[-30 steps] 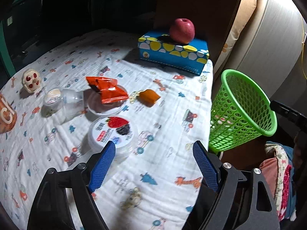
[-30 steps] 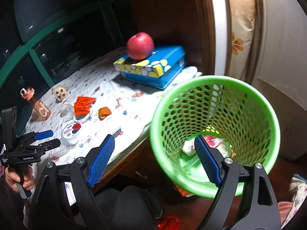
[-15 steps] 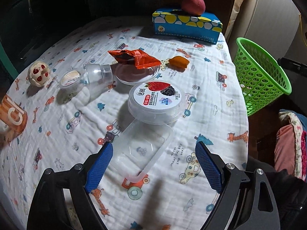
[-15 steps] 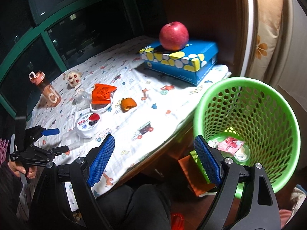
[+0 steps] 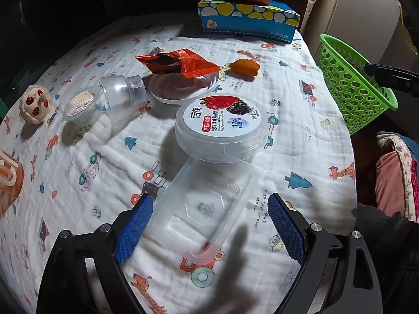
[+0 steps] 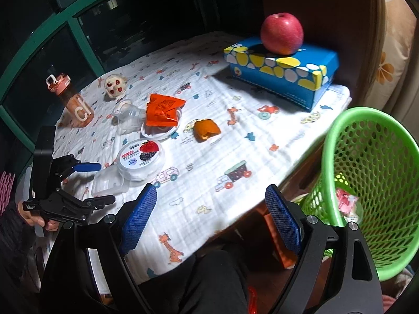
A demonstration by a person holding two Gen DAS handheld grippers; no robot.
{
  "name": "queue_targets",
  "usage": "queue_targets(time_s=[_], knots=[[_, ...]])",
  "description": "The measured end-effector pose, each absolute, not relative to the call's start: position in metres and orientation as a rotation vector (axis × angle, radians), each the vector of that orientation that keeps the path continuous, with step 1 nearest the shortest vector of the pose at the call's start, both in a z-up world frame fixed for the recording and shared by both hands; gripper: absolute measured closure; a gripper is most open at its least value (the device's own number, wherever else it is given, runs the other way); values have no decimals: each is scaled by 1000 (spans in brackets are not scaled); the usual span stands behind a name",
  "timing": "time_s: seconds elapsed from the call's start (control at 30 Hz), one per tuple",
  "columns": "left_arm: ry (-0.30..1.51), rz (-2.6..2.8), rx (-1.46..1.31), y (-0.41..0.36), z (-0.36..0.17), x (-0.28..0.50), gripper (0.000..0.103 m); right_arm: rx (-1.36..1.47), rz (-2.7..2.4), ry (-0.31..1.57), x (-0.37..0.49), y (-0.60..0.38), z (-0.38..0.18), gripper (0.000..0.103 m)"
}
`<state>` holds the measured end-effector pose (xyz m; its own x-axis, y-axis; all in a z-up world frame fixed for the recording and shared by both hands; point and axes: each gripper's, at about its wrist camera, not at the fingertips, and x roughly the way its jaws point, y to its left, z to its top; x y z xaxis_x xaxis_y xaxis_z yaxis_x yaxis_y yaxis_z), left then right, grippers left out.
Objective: Collect trash
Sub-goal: 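Move the left gripper to the clear plastic box and grasp it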
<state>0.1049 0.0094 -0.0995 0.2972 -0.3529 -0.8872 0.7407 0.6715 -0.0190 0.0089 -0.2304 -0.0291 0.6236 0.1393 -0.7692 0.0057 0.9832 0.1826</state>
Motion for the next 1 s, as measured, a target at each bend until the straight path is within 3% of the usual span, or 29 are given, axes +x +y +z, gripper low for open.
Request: queue_targets(time_s=[0.6,0.8,1.0], knots=[[1073,-780,418,12,-111,119,16,136,124,930,27,-204,-39,19],[1068,-770,403,15,-111,116,34,134,129,935,30,-202,-40,19],[1069,-736,378,25,-107,108,41,138,164,945,40,-190,-47,19]])
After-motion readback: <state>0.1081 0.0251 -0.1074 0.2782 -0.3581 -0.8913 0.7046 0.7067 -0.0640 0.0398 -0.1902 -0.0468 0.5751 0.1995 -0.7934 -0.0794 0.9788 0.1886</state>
